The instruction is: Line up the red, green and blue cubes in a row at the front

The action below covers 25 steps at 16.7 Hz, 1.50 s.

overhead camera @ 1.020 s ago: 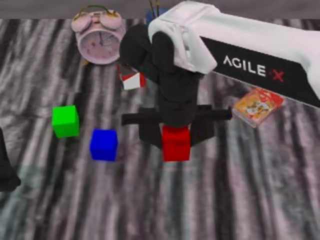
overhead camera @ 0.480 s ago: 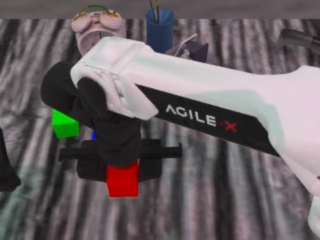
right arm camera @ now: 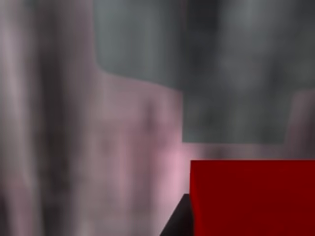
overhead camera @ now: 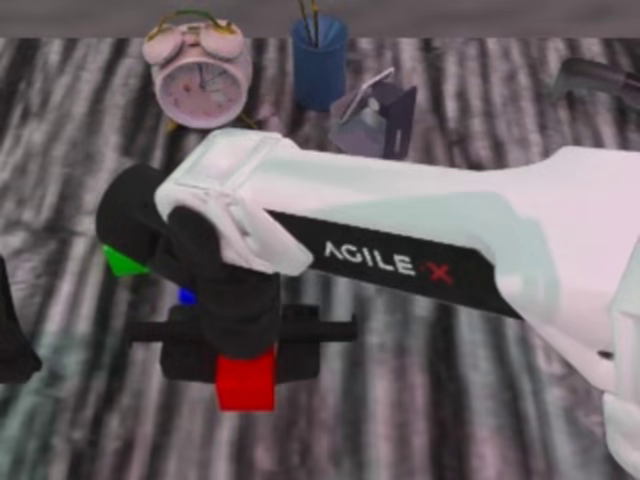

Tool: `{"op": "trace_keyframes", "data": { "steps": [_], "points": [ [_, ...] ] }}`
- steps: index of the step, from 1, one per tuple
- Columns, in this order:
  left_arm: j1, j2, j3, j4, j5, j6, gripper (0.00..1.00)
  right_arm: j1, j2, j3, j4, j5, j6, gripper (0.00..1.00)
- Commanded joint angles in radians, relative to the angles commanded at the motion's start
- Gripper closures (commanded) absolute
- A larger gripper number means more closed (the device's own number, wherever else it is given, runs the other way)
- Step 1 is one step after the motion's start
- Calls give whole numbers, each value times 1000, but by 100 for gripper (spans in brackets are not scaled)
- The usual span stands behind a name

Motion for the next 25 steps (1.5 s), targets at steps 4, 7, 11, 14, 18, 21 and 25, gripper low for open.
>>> {"op": "trace_keyframes", "data": {
  "steps": [4, 7, 11, 14, 18, 21, 25],
  "points": [
    [0, 0, 0, 0, 0, 0, 0, 6, 19, -79, 85, 2, 0, 100],
    [0, 0, 0, 0, 0, 0, 0, 6, 19, -79, 85, 2, 0, 100],
    [0, 0, 0, 0, 0, 0, 0, 6, 19, -79, 85, 2, 0, 70],
    [0, 0, 0, 0, 0, 0, 0, 6, 19, -79, 85, 2, 0, 47],
    [0, 0, 0, 0, 0, 0, 0, 6, 19, -79, 85, 2, 0, 17],
    [0, 0, 0, 0, 0, 0, 0, 6, 19, -79, 85, 2, 0, 0],
    [0, 0, 0, 0, 0, 0, 0, 6, 19, -79, 85, 2, 0, 0]
  ]
}}
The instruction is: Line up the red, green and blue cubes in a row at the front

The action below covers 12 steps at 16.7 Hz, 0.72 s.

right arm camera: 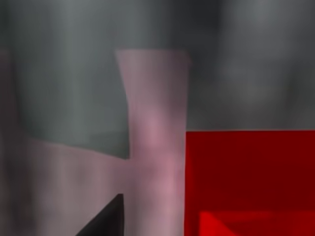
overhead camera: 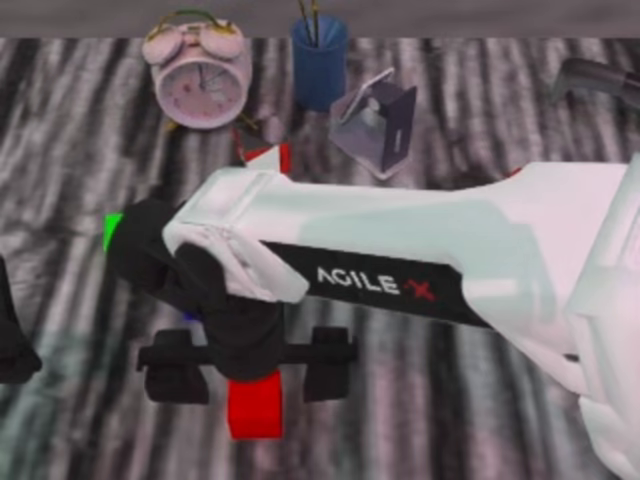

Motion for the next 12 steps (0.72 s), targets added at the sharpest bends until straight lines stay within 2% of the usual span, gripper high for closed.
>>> {"op": "trace_keyframes", "data": {
  "steps": [6, 12],
  "points": [
    [0, 0, 0, 0, 0, 0, 0, 0, -2, 17, -17, -1, 2, 0],
    [0, 0, 0, 0, 0, 0, 0, 9, -35, 188, -228, -1, 4, 0]
  ]
}}
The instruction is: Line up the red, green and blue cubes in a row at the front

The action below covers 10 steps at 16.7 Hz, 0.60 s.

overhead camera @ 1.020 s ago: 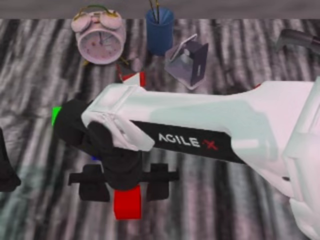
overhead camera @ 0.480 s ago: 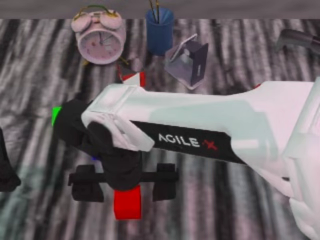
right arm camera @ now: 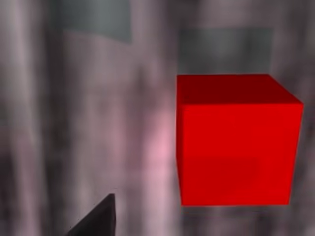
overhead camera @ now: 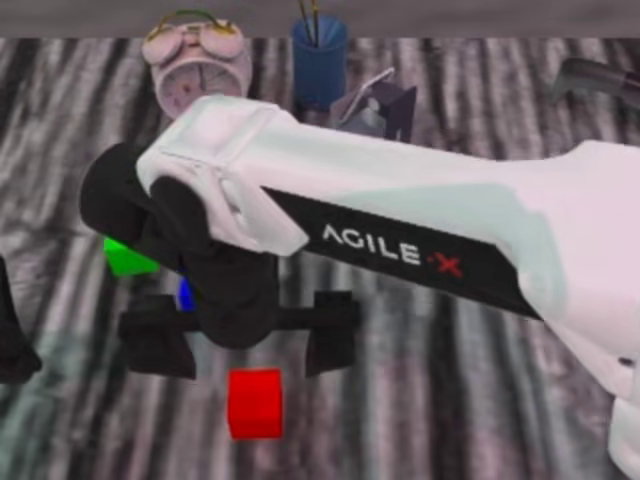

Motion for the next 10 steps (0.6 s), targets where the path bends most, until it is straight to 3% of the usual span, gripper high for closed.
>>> {"op": "trace_keyframes", "data": {
  "steps": [6, 10],
  "points": [
    [0, 0, 0, 0, 0, 0, 0, -4, -4, 18, -19, 0, -2, 0],
    [-12, 85, 85, -59, 3, -18, 0, -48, -105, -69, 36, 33, -61, 0]
  ]
}}
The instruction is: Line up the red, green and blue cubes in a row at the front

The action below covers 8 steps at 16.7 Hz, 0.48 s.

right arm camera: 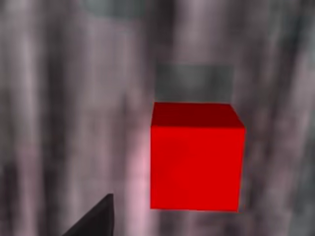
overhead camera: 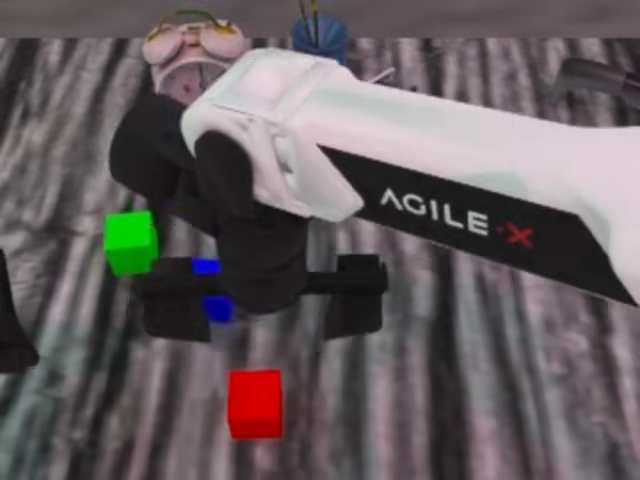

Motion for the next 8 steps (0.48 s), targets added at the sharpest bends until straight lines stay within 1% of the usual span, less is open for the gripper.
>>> {"op": "trace_keyframes", "data": {
  "steps": [4, 8],
  "points": [
    [-23, 234, 218, -143, 1, -42, 0, -115, -268, -217, 135, 58, -129, 0],
    [-52, 609, 512, -340, -1, -95, 0, -282, -675, -545, 325, 104, -301, 0]
  ]
}}
